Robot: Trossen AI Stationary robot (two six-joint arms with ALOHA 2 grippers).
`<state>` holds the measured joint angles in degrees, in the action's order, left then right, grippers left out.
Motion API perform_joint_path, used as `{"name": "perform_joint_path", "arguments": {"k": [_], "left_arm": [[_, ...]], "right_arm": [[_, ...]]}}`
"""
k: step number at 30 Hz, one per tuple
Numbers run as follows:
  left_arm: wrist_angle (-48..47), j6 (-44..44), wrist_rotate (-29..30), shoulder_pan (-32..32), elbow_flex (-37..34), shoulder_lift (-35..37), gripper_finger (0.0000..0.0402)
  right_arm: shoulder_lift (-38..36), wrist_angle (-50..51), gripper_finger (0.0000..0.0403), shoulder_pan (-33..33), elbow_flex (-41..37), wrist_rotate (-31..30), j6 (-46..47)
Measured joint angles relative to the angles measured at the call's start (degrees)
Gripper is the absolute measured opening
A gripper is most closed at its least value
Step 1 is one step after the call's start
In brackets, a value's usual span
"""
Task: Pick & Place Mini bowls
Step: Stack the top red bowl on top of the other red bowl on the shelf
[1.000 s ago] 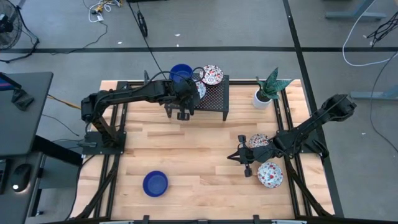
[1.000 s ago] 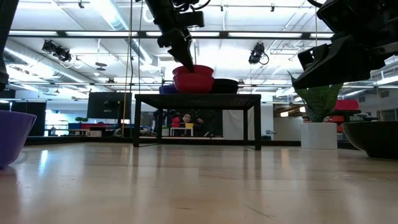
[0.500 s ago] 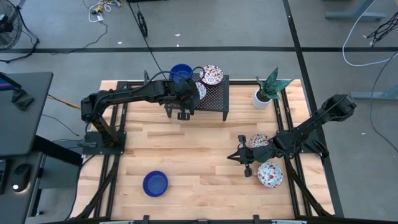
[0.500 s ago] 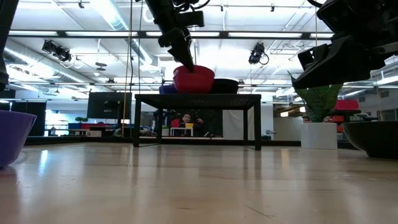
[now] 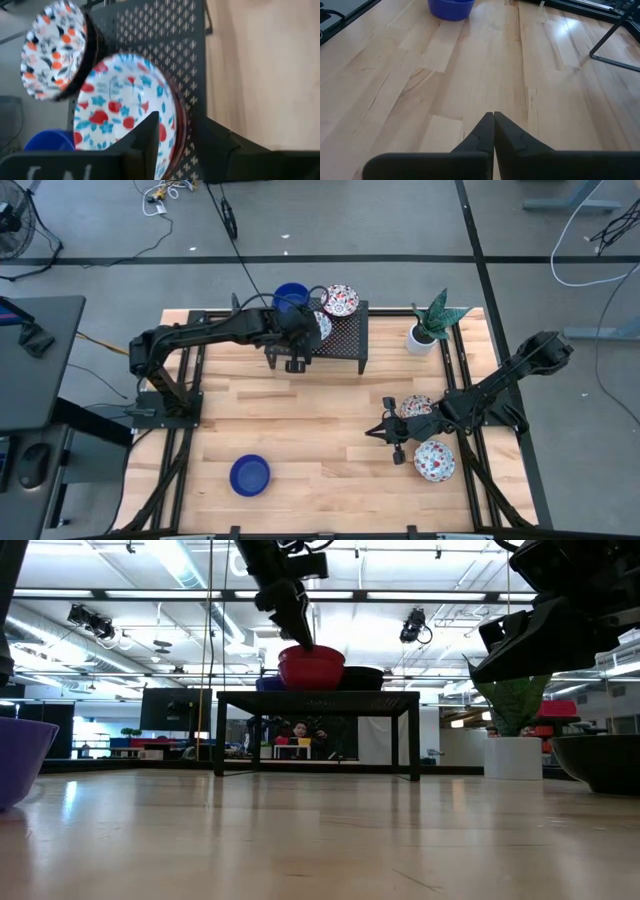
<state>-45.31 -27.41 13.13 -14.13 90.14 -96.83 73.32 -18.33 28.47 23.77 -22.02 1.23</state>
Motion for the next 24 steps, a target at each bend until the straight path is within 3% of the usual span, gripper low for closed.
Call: {"name": "perform_joint_path", "arguments": {"k": [10,20,24], "left_arm": [[-0.63,1.45,-4.94,-1.36,0.35,0.08,0.0008],[-0.54,1.79,-5.5,-1.79,0.29,0.08,0.0006],[3.95,3.02,-5.44,-1.4,0.27,0.08,0.0006]], "right_arm": [[0.0,0.09,0.0009,0.01,0.0,0.01,0.0],[0.0,0.13,0.0009,0.02,-0.02,0.01,0.0],[0.0,0.15,0.0009,0.02,-0.02,0.01,0.0]]}}
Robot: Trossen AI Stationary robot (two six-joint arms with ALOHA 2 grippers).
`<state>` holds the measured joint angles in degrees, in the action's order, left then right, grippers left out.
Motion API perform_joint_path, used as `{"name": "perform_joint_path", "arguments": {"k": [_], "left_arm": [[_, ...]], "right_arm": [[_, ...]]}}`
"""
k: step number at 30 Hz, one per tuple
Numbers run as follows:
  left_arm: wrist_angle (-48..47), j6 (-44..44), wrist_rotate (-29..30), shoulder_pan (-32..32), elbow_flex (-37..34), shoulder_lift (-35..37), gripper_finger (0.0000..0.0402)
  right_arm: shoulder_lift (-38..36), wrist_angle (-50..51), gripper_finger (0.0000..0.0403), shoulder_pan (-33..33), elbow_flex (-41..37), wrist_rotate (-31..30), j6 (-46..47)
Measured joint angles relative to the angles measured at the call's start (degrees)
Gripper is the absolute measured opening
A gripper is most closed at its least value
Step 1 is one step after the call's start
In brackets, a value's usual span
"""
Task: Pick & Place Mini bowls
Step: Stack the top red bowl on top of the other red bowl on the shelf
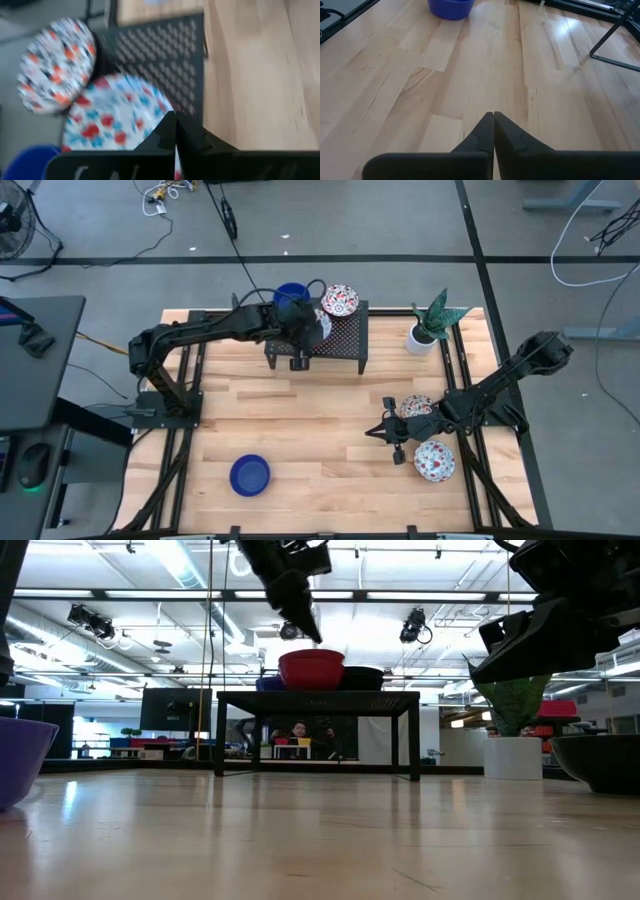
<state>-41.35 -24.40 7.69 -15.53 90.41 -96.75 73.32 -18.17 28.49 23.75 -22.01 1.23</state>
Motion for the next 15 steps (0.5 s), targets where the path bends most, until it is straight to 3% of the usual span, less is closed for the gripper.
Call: {"name": "perform_joint_path", "arguments": {"k": [6,15], "left_arm": [[11.66,1.02,-0.12,-0.53,0.0,-0.77,0.0004],[13.45,0.77,-2.19,-2.92,-0.11,-5.15,0.0004]], "right_arm": [[0.0,0.0,0.0009,-0.01,0.0,-0.01,0.0],[0.0,0.35,0.0009,-0.02,-0.04,-0.01,-0.01]]}}
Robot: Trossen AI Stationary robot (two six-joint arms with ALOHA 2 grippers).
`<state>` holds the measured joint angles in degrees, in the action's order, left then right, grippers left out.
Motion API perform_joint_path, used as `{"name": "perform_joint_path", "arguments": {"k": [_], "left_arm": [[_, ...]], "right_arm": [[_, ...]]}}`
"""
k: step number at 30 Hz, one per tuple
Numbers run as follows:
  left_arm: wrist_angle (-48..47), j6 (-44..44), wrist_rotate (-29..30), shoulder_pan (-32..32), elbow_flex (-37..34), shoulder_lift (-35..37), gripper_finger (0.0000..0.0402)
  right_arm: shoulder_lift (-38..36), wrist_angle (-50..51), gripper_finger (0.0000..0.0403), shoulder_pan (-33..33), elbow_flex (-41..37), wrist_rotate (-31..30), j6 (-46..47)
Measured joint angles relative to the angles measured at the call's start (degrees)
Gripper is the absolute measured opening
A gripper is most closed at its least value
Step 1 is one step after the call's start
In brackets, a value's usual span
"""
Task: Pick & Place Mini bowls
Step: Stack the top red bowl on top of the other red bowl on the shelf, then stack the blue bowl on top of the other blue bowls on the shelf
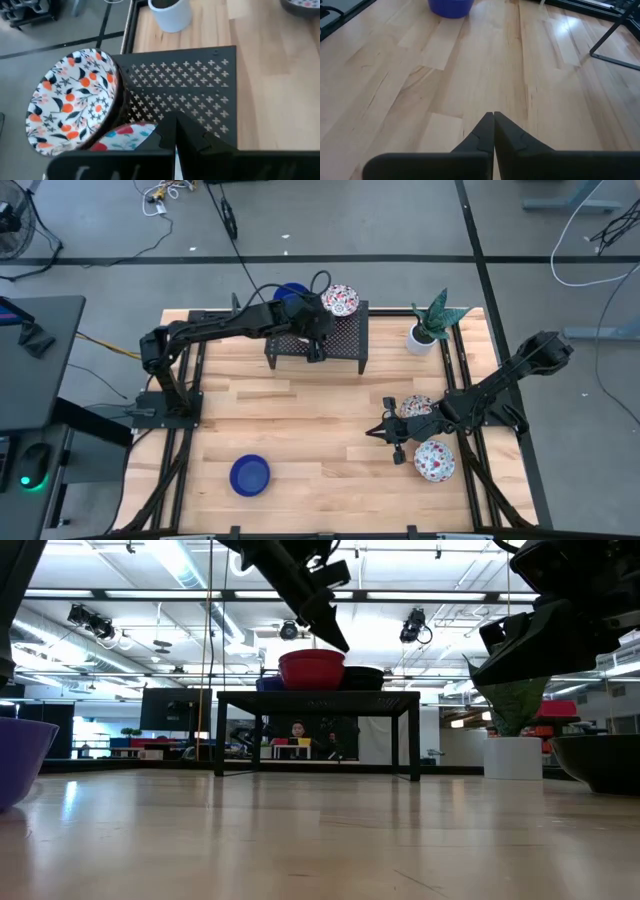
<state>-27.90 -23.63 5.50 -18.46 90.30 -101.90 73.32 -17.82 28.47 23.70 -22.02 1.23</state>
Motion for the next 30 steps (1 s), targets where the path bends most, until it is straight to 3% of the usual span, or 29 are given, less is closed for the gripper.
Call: {"name": "perform_joint_path", "arguments": {"k": [27,30], "left_arm": [[0.04,-0.65,0.28,-0.89,0.02,-0.29,0.0005],[-0.45,-1.01,2.52,0.85,0.02,1.57,0.0009]], "right_arm": [[0.0,0.81,0.0009,0.01,0.0,0.0,1.12],[0.0,0.85,0.0009,0.02,0.0,0.0,1.12]]}}
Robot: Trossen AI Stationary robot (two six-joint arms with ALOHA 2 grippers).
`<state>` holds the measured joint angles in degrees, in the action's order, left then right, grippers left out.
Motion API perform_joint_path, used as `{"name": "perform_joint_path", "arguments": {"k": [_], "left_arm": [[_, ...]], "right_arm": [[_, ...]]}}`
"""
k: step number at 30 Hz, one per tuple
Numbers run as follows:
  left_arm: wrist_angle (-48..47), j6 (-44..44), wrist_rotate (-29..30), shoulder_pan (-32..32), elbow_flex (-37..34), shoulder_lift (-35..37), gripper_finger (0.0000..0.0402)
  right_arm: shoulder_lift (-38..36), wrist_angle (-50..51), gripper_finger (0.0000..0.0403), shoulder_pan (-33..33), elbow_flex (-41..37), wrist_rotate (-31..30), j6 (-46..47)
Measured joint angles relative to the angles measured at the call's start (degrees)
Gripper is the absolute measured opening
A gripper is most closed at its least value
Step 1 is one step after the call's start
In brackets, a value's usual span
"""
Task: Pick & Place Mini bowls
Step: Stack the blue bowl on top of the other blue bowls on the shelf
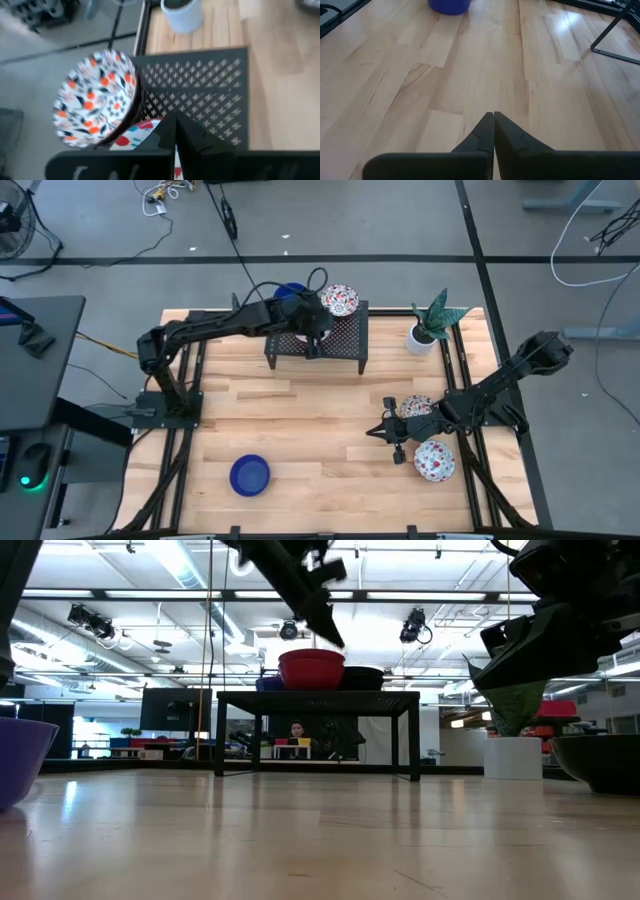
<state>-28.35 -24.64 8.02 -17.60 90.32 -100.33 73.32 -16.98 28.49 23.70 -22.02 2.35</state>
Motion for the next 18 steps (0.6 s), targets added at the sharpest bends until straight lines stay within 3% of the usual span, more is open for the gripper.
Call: {"name": "perform_joint_path", "arguments": {"k": [8,14,18], "left_arm": [[-11.58,3.52,2.01,11.84,0.11,7.79,0.0004],[-30.9,17.95,0.21,25.33,0.04,7.81,0.0007],[-36.56,29.85,0.23,34.97,0.02,6.47,0.0004]], "right_arm": [[0.0,0.38,0.0009,-0.02,0.0,0.0,0.22],[0.0,0.36,0.0009,0.0,0.0,0.0,0.22],[0.02,-0.15,0.0009,-0.08,0.0,0.0,-0.66]]}}
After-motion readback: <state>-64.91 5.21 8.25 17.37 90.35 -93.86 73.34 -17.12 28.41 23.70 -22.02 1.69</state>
